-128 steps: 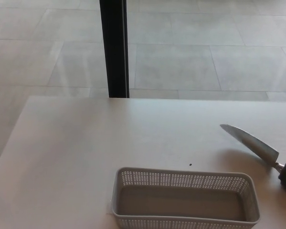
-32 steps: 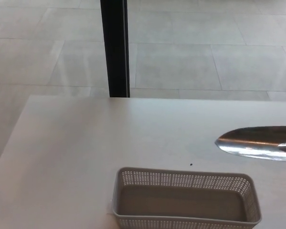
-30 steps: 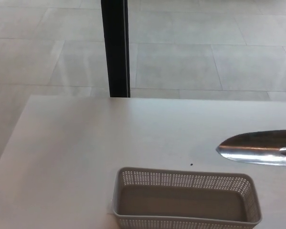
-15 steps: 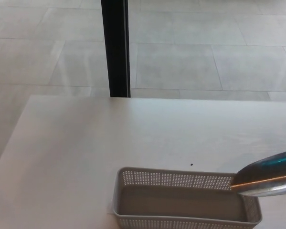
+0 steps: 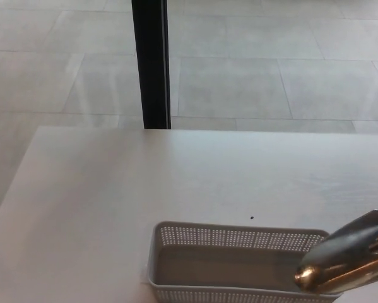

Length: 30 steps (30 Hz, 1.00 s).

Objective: A garden tool is kept on the righthand side and a container is kept on the lefthand side on a desk infront of the robot. the robot uses its right hand to pick up the garden tool and makes a scooping motion inside the container

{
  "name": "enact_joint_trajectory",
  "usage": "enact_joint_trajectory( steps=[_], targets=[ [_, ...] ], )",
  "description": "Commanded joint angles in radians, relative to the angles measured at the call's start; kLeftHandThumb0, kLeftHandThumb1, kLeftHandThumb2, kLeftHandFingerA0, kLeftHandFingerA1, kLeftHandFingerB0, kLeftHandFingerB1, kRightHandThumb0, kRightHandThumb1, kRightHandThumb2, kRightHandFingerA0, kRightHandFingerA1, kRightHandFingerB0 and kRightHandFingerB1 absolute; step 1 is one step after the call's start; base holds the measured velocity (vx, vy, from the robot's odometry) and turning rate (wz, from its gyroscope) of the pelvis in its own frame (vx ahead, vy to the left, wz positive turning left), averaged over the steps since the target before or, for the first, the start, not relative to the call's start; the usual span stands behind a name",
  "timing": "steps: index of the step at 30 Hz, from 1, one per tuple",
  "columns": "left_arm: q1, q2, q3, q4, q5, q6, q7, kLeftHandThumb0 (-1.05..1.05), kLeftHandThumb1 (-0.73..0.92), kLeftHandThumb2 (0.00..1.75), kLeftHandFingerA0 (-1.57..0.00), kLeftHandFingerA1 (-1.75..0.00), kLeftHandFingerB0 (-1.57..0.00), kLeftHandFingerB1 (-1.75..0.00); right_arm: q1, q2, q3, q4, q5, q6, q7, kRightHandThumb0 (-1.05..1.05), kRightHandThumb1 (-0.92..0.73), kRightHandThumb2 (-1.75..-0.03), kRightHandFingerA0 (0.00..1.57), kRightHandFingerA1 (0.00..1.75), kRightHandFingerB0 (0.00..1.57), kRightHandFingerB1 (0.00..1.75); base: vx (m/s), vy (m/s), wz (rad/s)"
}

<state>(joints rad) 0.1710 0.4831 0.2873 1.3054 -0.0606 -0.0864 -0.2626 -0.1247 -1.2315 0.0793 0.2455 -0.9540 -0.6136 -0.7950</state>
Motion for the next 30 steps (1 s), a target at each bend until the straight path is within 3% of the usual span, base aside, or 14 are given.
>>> enact_joint_trajectory(
  steps=[1, 3, 6, 14, 18, 19, 20, 21, 23, 24, 25, 27, 29, 30],
  targets=[
    [0.003, 0.021, 0.008, 0.006, -0.007, 0.006, -0.011, -1.01, -0.01, 1.12, -0.98, -1.25, -0.72, -1.03, 0.034, -0.012, -0.032, -0.113, -0.015, 0.037, 0.141, -0.31, -0.6, -0.66, 0.85, 1.7, 0.71, 1.31, 0.0, 0.0, 0.0],
    [0.0, 0.021, -0.003, 0.001, 0.003, 0.004, -0.006, -0.87, -0.01, 1.1, -1.04, -1.2, -0.8, -1.03, 0.052, 0.006, -0.041, -0.182, 0.013, 0.102, 0.276, -0.33, -0.6, -0.59, 0.88, 1.72, 0.92, 0.81, 0.0, 0.0, 0.0],
    [-0.002, 0.017, -0.014, -0.001, 0.012, 0.004, -0.004, -0.84, -0.03, 1.09, -1.03, -1.2, -0.79, -1.02, 0.056, 0.024, -0.038, -0.208, 0.013, 0.127, 0.315, -0.32, -0.59, -0.62, 0.87, 1.64, 0.96, 0.69, 0.0, 0.0, 0.0],
    [-0.003, 0.007, 0.018, 0.012, -0.021, 0.015, -0.016, -0.79, -0.01, 1.03, -0.8, -1.15, -0.71, -1.02, 0.056, 0.093, -0.012, -0.29, -0.068, 0.27, 0.461, -0.34, -0.6, -0.61, 0.9, 1.7, 0.93, 1.06, 0.0, 0.0, 0.0],
    [-0.004, 0.007, 0.027, 0.007, -0.032, 0.014, -0.039, -0.86, -0.01, 1.09, -1.0, -1.26, -0.77, -1.06, 0.072, 0.096, -0.011, -0.302, -0.096, 0.329, 0.544, -0.32, -0.69, -0.68, 0.86, 1.75, 0.8, 1.36, 0.0, 0.0, 0.0],
    [-0.002, 0.009, 0.028, 0.003, -0.032, 0.011, -0.042, -0.91, -0.03, 1.0, -0.82, -1.17, -0.73, -1.05, 0.069, 0.099, -0.006, -0.295, -0.101, 0.329, 0.536, -0.3, -0.66, -0.66, 0.85, 1.75, 0.83, 1.31, 0.0, 0.0, 0.0],
    [-0.001, 0.011, 0.029, 0.001, -0.033, 0.009, -0.047, -0.86, 0.0, 1.08, -1.02, -1.28, -0.77, -1.07, 0.068, 0.1, -0.003, -0.294, -0.099, 0.332, 0.547, -0.3, -0.66, -0.67, 0.84, 1.75, 0.83, 1.29, 0.0, 0.0, 0.0],
    [-0.004, 0.013, 0.028, 0.0, -0.031, 0.009, -0.051, -0.87, 0.0, 1.08, -1.0, -1.25, -0.76, -1.05, 0.068, 0.1, 0.002, -0.295, -0.096, 0.339, 0.578, -0.37, -0.48, -0.93, 1.13, 1.3, 0.89, 1.05, 0.0, 0.0, 0.0],
    [-0.009, 0.013, 0.013, 0.004, -0.011, 0.003, -0.023, -0.74, -0.03, 1.04, -1.11, -1.18, -0.89, -1.03, 0.075, 0.115, 0.004, -0.292, -0.09, 0.343, 0.561, -0.32, -0.6, -0.61, 0.83, 1.73, 0.79, 1.38, 0.0, 0.0, 0.0],
    [-0.013, 0.01, 0.015, 0.005, -0.012, 0.006, -0.017, -0.84, -0.05, 1.05, -0.92, -1.12, -0.8, -1.02, 0.084, 0.118, 0.002, -0.31, -0.093, 0.355, 0.585, -0.41, -0.47, -0.93, 1.13, 1.32, 0.88, 1.12, 0.0, 0.0, 0.0],
    [-0.014, 0.009, 0.015, 0.006, -0.012, 0.007, -0.016, -0.84, -0.05, 1.05, -0.92, -1.12, -0.8, -1.02, 0.087, 0.119, 0.001, -0.318, -0.095, 0.361, 0.596, -0.41, -0.47, -0.93, 1.13, 1.32, 0.88, 1.12, 0.0, 0.0, 0.0],
    [-0.015, 0.009, 0.007, 0.004, -0.004, 0.005, -0.014, -0.8, -0.01, 1.1, -1.04, -1.21, -0.82, -1.04, 0.097, 0.14, 0.007, -0.332, -0.084, 0.369, 0.606, -0.28, -0.61, -0.71, 0.97, 1.75, 0.71, 1.4, 0.0, 0.0, 0.0],
    [-0.012, 0.005, 0.005, 0.003, -0.002, 0.0, -0.013, -0.87, 0.0, 1.11, -1.03, -1.22, -0.81, -1.05, 0.108, 0.172, 0.036, -0.376, -0.086, 0.41, 0.71, -0.41, -0.72, -0.63, 0.83, 1.75, 0.78, 1.09, 0.0, 0.0, 0.0],
    [-0.011, 0.005, 0.006, 0.003, -0.005, -0.001, -0.019, -0.82, 0.0, 1.12, -1.03, -1.23, -0.8, -1.06, 0.111, 0.186, 0.044, -0.385, -0.094, 0.422, 0.72, -0.47, -0.6, -1.01, 1.15, 1.34, 0.8, 1.08, 0.0, 0.0, 0.0]
  ],
)
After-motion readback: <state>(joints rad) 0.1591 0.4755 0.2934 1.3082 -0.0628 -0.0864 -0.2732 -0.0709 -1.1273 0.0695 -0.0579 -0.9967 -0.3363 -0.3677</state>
